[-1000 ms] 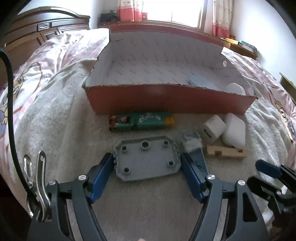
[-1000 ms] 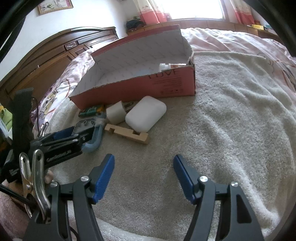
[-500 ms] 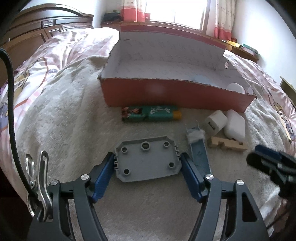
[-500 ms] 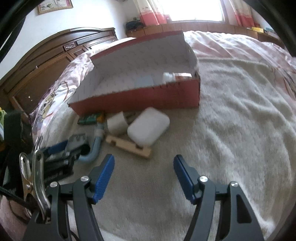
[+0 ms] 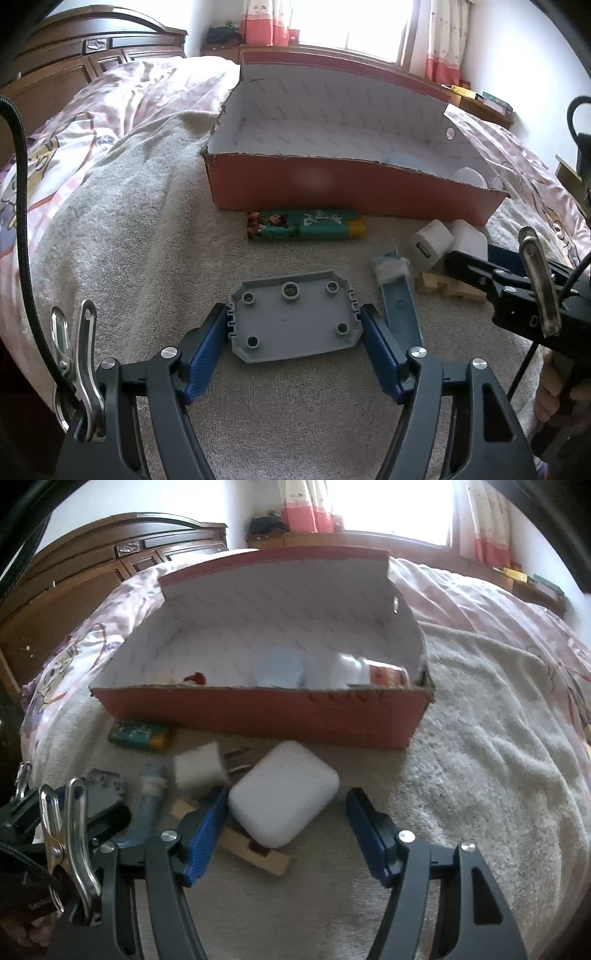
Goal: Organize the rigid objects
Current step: 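Grasp the white earbud case with the right tool while the left tool holds the plate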
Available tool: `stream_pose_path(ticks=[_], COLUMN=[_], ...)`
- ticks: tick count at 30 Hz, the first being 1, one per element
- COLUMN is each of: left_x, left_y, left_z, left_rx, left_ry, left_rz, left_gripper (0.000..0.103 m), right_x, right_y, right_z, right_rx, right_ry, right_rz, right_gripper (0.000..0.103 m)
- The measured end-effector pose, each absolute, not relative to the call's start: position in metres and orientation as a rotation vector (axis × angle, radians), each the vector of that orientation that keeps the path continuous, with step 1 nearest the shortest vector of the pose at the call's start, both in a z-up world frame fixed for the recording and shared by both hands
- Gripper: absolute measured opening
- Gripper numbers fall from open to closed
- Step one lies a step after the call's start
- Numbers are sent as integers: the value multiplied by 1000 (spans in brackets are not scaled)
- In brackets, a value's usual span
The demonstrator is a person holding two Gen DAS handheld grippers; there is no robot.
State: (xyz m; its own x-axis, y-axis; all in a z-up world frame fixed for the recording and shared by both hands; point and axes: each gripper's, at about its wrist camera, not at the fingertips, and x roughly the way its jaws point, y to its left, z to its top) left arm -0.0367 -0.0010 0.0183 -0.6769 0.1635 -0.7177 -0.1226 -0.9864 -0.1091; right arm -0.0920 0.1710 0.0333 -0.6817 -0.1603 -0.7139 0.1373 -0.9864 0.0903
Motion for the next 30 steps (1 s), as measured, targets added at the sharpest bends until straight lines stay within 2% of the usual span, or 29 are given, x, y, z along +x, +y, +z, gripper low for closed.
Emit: stream_pose_path(ticks=[9, 12, 30], left_x=[-36, -35, -23], left_y=[2, 1, -11], left_z=[18, 19, 42], left_rx=[-1181, -1179, -1141], left_ry=[-70, -68, -102], left_rz=[2746, 2746, 2783], left_gripper=[72, 72, 72], right_x=[-94, -92, -60], right_y=[168, 165, 186], right_z=[31, 30, 46], right_rx=[1154, 1142, 1061], right_ry=[-4, 23, -166], right_rz=[-2782, -2797, -2758], right_gripper=[69, 65, 65])
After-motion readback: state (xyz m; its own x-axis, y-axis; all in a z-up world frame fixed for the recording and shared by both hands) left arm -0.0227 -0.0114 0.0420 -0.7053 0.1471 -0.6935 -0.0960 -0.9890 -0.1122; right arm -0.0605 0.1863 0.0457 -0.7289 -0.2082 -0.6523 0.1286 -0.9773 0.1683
